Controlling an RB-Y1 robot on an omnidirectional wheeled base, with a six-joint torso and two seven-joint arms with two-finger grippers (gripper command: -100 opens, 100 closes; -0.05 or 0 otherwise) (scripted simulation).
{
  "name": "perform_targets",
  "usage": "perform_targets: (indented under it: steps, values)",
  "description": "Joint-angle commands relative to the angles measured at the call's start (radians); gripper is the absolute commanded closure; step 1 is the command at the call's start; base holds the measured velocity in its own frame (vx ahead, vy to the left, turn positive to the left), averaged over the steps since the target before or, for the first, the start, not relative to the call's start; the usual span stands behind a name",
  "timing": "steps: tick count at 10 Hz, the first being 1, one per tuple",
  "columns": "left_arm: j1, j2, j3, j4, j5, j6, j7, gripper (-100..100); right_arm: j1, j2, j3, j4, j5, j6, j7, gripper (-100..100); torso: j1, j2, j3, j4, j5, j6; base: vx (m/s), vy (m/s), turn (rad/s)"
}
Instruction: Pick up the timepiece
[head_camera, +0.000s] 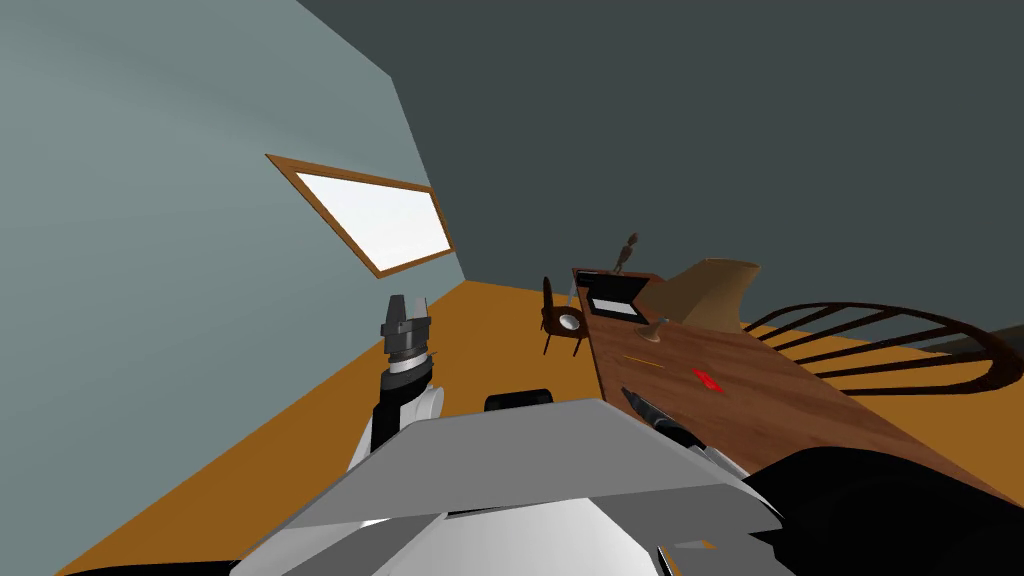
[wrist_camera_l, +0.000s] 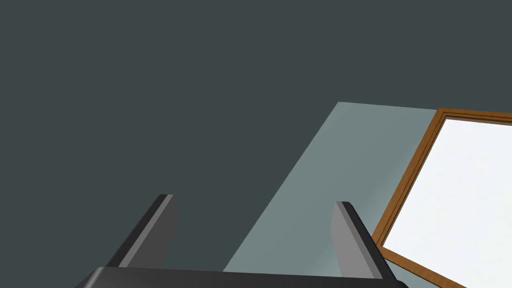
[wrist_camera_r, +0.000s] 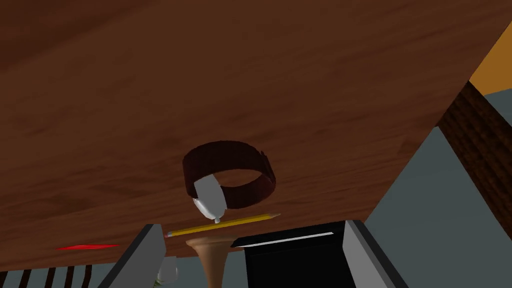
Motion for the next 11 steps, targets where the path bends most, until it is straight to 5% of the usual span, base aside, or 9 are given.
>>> perform_targets:
  steps: [1, 2, 3, 4, 8, 9, 10, 11]
  values:
    - [0.0, 0.0, 0.0, 0.0, 0.0, 0.0, 0.0, 0, -0.005, -0.003, 0.017, 0.03, 0.007, 0.021, 0.004, -100, 0.0, 0.0, 0.0, 0.0, 0.0, 0.0, -0.058, -0.005, 0.224]
    - [0.0, 0.0, 0.0, 0.0, 0.0, 0.0, 0.0, 0, -0.003, -0.003, 0.009, 0.021, 0.004, 0.009, 0.002, -100, 0.0, 0.0, 0.0, 0.0, 0.0, 0.0, -0.027, -0.003, 0.039]
    - [0.0, 0.0, 0.0, 0.0, 0.0, 0.0, 0.0, 0, -0.004, -0.003, 0.01, 0.023, 0.005, 0.011, 0.002, 0, 0.001, -0.001, -0.001, 0.0, 0.0, 0.001, 0.0, 0.0, 0.0]
    - [0.0, 0.0, 0.0, 0.0, 0.0, 0.0, 0.0, 0, -0.029, 0.006, 0.008, 0.056, 0.006, 0.004, 0.008, -100, 0.001, -0.002, -0.001, 0.0, 0.0, 0.0, -0.002, -0.009, 0.036]
    - [0.0, 0.0, 0.0, 0.0, 0.0, 0.0, 0.0, 0, -0.088, 0.029, 0.004, 0.133, 0.01, -0.013, 0.021, -100, -0.001, -0.003, -0.002, -0.001, 0.0, 0.0, -0.005, -0.019, 0.03]
    - [0.0, 0.0, 0.0, 0.0, 0.0, 0.0, 0.0, 0, -0.077, 0.026, 0.005, 0.117, 0.011, -0.009, 0.019, -100, -0.001, -0.003, -0.002, -0.001, 0.0, 0.0, -0.001, -0.01, 0.007]
    - [0.0, 0.0, 0.0, 0.0, 0.0, 0.0, 0.0, 0, -0.079, 0.027, 0.005, 0.119, 0.011, -0.009, 0.02, 100, 0.0, -0.003, -0.002, -0.001, 0.0, 0.001, 0.0, 0.0, 0.0]
    - [0.0, 0.0, 0.0, 0.0, 0.0, 0.0, 0.0, 0, -0.079, 0.027, 0.005, 0.119, 0.011, -0.009, 0.02, 100, 0.001, -0.003, -0.002, -0.001, 0.0, 0.001, -0.003, -0.008, -0.021]
